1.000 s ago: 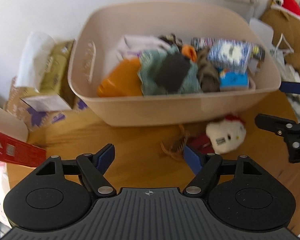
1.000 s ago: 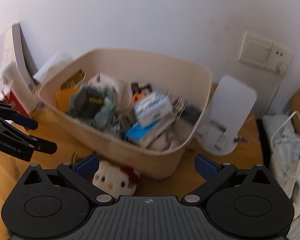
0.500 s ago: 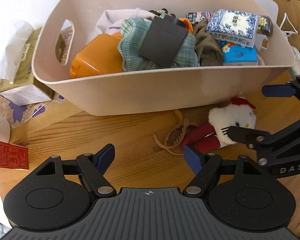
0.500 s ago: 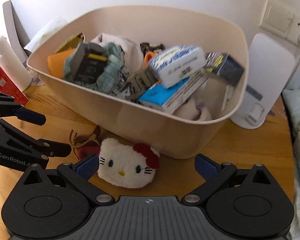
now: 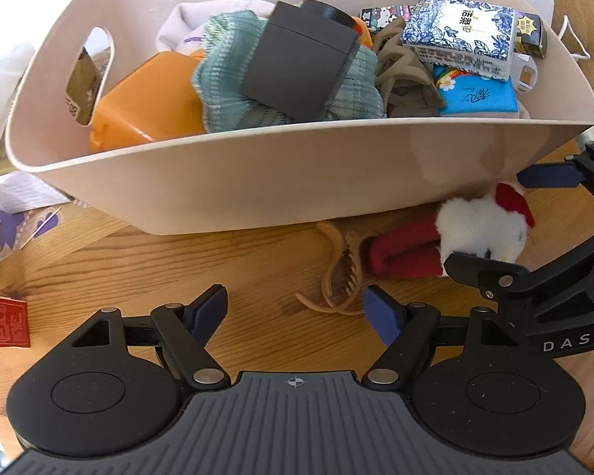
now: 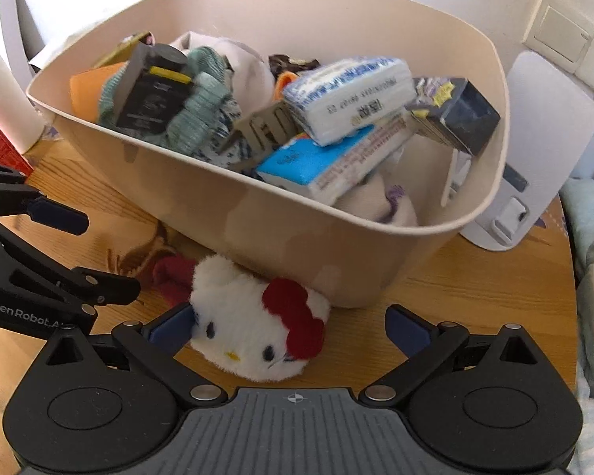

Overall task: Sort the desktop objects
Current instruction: 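Grasp the tan claw clip with the left tool while the right grasps the Hello Kitty plush, then carry the claw clip and Hello Kitty plush into the basket and release both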

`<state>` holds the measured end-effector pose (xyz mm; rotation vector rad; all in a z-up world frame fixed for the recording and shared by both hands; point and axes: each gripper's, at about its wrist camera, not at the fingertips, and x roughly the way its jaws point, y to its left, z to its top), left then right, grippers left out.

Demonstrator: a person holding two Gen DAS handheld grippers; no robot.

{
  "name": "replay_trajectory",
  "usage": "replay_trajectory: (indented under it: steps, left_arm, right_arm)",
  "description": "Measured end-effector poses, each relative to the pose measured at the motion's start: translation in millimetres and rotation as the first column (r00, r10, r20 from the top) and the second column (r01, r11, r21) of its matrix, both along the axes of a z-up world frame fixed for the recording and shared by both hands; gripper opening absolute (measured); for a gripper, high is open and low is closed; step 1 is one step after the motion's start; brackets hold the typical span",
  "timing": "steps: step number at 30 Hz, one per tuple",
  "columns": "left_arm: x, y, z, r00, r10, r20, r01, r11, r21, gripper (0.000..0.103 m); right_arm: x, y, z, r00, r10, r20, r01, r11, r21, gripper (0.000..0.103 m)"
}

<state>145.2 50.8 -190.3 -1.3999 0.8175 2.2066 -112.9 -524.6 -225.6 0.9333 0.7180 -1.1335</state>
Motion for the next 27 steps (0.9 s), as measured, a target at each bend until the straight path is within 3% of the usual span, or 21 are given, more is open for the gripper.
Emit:
replay_trajectory:
  steps: [4,10,14,17,21,27]
  left_arm:
    - [0.6,4.2,-4.1,1.000,0.006,-0.004,-0.006,1.000,0.014,0.077]
    - [0.7,7.9,-9.3,1.000,0.017,-0.014,-0.017,0.999,0.031,0.075]
    - [1.2,9.7,-8.2,0.999,0.018,-0.040,-0.016,0.999,0.040,0.061]
    - [0.7,9.7,-6.7,0.999,0.021,-0.049,-0.019,0.999,0.048,0.049]
    - [2.9,9.1,-5.4,0.999,-0.001,-0.049,0.003,0.999,0.043,0.023]
    - [10.4,5.6,-4.9,0.999,-0.016,-0.032,0.017,0.999,0.035,0.020]
  right_arm:
    - [-5.7,2.3,-7.1,1.000,-0.028,-0.014,0.028,0.999,0.024,0.095]
    - [-20.3,8.0,-13.2,0.996,-0.082,0.043,0.080,0.996,0.042,0.086]
    - [-27.3,11.5,-12.0,0.989,-0.118,0.085,0.115,0.993,0.035,0.076]
    - [-28.6,12.8,-10.7,0.984,-0.134,0.115,0.131,0.991,0.035,0.063]
    - [-26.7,11.2,-7.0,0.986,-0.129,0.102,0.127,0.992,0.027,0.058]
    - [-30.7,11.2,1.1,0.987,-0.128,0.099,0.127,0.992,0.016,0.057]
